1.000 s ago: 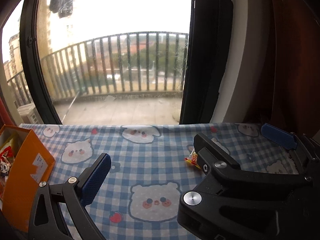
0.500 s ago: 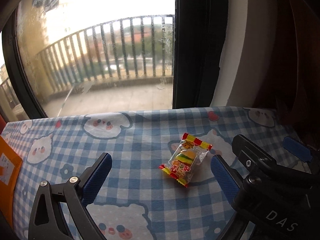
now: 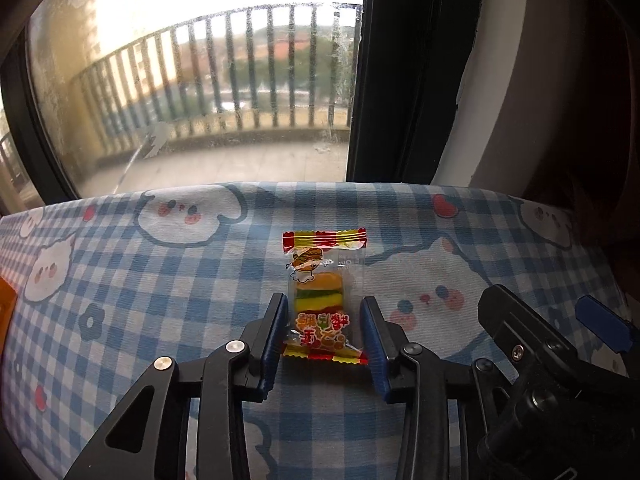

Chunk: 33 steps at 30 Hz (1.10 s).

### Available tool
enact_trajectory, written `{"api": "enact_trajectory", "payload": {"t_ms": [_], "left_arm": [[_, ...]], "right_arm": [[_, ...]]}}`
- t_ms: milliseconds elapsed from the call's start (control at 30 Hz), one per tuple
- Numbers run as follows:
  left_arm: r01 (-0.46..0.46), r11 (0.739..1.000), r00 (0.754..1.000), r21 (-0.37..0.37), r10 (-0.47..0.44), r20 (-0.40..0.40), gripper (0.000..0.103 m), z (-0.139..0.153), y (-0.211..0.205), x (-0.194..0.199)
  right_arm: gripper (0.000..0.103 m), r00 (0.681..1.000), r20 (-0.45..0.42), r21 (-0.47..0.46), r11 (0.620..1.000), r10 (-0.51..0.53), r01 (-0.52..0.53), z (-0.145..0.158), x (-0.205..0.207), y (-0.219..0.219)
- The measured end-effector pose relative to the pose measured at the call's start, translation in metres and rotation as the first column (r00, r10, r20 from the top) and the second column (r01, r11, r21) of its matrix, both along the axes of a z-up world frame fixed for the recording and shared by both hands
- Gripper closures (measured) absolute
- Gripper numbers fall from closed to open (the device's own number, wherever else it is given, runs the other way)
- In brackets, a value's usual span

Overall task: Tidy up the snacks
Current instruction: 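Grasp the small yellow-red striped candy with the left tool, then lift and carry the candy over the orange box with the left tool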

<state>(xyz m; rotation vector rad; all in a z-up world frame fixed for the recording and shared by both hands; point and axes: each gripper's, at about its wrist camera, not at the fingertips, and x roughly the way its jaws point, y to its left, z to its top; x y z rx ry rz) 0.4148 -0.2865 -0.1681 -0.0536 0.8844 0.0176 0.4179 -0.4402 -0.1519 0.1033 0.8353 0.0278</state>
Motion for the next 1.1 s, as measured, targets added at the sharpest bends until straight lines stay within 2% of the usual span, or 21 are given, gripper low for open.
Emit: {"api": "enact_trajectory", "payload": {"t_ms": [233,300,500,667,767,900,1033,1100], "left_arm": [[0.021,0.999,1.000,0.030,-0.021,-0.001,0.067,0.003,0.010,-0.012],[0.018,0.999,1.000,0.049,-0.018,-0.006,0.067,0.002,0.014,-0.015],[-0.014,0.999,1.000,0.042,0.014,-0.002,0.068,0.013,0.044,-0.029],[-0.042,0.999,0.999,0.031,0.042,-0.009,0.068,0.022,0.078,-0.043],[-0.068,0.997,0.998,0.022,0.068,0.014,0.068,0.034,0.101,-0.055],[-0.087,0.995,0.995,0.056,0.084,0.060,0.068,0.051,0.128,-0.078],[-0.087,0.994,0.995,0.059,0.084,0.060,0.068,0.066,0.157,-0.103],[-0.079,0.995,0.996,0.056,0.076,0.056,0.068,0.074,0.171,-0.116]], "right_arm": [[0.000,1.000,0.016,-0.062,0.998,0.027,-0.025,0.005,-0.001,0.022],[0.000,0.998,0.026,-0.031,0.998,0.059,-0.058,0.011,-0.003,0.029],[0.000,0.991,0.025,0.037,0.990,0.134,-0.135,0.024,-0.010,0.059],[0.000,0.978,0.006,0.047,0.977,0.210,-0.210,0.028,-0.017,0.092],[0.000,0.967,0.027,0.069,0.964,0.255,-0.256,0.038,-0.028,0.111],[0.000,0.952,0.071,0.032,0.953,0.297,-0.300,0.053,-0.047,0.137],[0.000,0.934,0.111,-0.039,0.941,0.339,-0.336,0.064,-0.069,0.165],[0.000,0.923,0.100,-0.020,0.928,0.371,-0.371,0.066,-0.078,0.178]]}}
